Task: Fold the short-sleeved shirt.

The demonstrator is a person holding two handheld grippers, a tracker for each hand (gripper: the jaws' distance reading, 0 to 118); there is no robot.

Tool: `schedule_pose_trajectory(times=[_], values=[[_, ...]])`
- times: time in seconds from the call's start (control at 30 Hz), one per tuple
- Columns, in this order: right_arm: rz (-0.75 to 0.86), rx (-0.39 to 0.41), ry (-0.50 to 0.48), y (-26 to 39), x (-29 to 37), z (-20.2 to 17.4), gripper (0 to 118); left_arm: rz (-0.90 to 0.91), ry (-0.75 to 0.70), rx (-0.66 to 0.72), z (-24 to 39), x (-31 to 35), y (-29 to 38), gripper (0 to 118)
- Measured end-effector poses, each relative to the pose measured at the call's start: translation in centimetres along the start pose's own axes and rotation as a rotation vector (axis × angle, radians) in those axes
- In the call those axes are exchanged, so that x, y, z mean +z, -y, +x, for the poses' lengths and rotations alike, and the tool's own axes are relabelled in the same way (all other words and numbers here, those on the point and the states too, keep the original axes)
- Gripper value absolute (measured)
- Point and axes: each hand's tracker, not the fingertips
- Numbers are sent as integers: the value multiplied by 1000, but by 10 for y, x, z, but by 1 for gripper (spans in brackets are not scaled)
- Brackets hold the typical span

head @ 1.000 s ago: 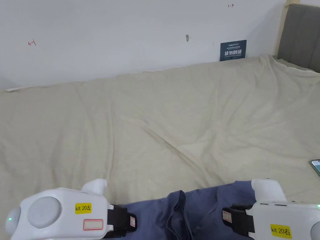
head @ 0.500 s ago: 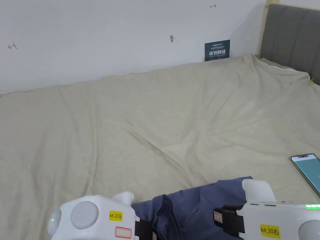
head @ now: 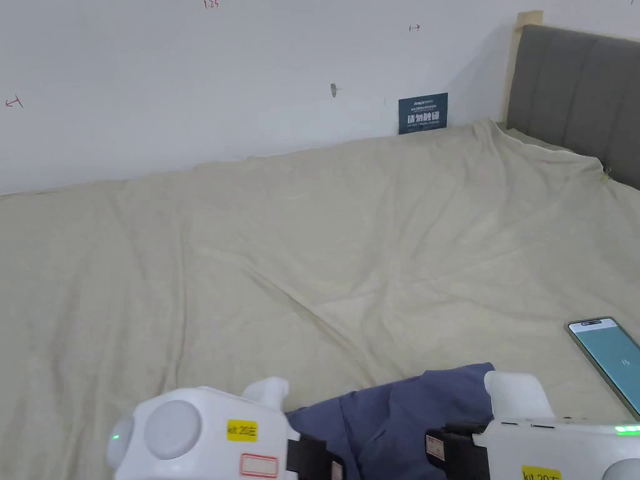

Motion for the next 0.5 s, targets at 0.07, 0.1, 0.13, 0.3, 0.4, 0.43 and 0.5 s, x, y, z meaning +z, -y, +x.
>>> schedule_pose_trajectory(times=[0.07,0.1,0.13,0.3,0.4,0.43,0.5], values=[[-1,9,0,1,0,-4,0,54,-31,17,-17,28,5,0],[-1,13,0,1,1,-7,0,79,-35,45,-28,43,9,0],[-2,17,-1,2,0,-10,0,109,-26,82,-39,57,13,0],[-9,20,-10,3,-6,-24,0,258,90,339,-113,112,36,15],[-21,32,-14,3,-12,-35,0,282,-18,338,-134,119,51,95],[-26,42,-14,3,-13,-39,0,286,-25,339,-134,118,54,102],[-34,58,-14,3,-16,-47,0,280,38,373,-145,116,59,103]])
